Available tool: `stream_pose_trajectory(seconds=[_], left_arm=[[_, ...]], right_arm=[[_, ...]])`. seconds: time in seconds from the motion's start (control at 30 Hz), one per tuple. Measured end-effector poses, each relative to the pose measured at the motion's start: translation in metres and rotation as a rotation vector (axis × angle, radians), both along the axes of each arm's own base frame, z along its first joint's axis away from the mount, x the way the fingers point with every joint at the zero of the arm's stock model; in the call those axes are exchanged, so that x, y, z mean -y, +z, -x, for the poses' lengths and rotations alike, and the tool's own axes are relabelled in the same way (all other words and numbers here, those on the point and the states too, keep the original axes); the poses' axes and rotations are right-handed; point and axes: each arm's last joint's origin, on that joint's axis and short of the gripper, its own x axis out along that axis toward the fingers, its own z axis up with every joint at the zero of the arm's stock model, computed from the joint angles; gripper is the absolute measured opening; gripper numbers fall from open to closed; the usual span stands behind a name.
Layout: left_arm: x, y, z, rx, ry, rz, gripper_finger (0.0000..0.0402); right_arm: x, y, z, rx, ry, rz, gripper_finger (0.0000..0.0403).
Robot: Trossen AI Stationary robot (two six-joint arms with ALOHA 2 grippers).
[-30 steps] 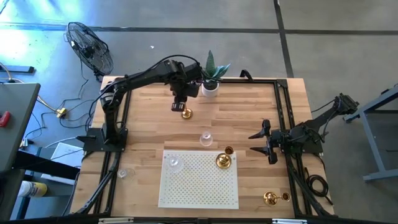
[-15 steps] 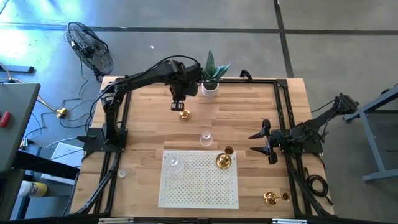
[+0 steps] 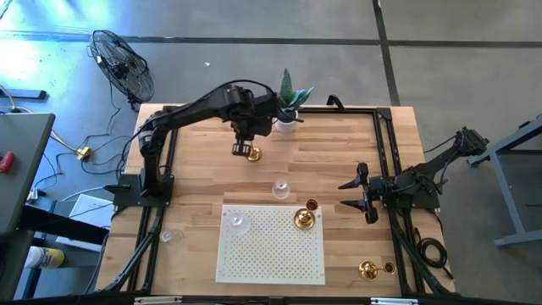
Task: Pick & Place candle stick holders
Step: Put the left candle holder on the shelf
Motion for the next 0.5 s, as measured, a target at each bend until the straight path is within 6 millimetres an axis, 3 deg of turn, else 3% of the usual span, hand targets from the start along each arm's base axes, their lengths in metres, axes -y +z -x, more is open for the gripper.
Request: stream_pose_trajectory(seconds=[0.27,0.5], left_arm=[[0.017,0.037,0.003,0.115,-0.024,-0.049,0.0007],[0.027,0.053,0.005,0.174,-0.052,-0.089,0.0007]], right_arm=[[0.0,0.0,0.0,0.0,-0.002,-0.001,0.0213],[0.0,0.0,0.0,0.002,-0.001,0.018,0.0212]])
